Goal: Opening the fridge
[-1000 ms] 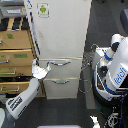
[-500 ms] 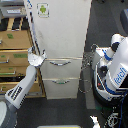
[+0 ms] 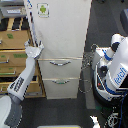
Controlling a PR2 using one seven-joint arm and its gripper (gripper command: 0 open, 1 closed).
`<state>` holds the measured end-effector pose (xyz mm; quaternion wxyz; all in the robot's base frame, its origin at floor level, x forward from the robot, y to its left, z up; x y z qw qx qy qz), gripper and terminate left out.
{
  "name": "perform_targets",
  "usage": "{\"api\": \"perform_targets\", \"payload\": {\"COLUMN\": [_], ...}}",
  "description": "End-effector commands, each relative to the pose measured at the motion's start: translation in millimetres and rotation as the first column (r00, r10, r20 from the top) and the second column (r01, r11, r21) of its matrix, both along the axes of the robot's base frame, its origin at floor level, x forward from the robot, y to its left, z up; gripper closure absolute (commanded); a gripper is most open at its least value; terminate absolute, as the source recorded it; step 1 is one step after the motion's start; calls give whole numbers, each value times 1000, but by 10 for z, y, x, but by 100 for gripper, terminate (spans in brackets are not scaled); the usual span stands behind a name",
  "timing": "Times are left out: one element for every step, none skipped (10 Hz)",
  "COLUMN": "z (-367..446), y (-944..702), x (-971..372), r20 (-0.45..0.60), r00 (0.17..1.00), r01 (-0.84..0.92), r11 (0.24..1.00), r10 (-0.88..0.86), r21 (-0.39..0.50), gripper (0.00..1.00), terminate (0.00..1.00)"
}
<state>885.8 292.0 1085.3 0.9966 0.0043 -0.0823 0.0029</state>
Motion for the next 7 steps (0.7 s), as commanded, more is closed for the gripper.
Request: {"api": "perform_targets", "payload": {"z": [239,230,242,256,255,216,196], "y": [-128,-236,-378,-363,-355,-340,-311], "x": [475,484,450,434,407,372,367], "r20": [-35,-51,-33,-28,-28,-27,-27], "r00": [996,998,999,999,1000,1000,1000], "r01": [-83,-56,-24,-20,-14,-10,-13], "r11": [991,987,986,985,985,985,985], "r10": [80,49,19,16,9,6,8], "r21": [-107,-150,-164,-173,-174,-172,-173], "gripper": [0,0,100,100,100,100,100], "terminate": [0,0,0,0,0,0,0]}}
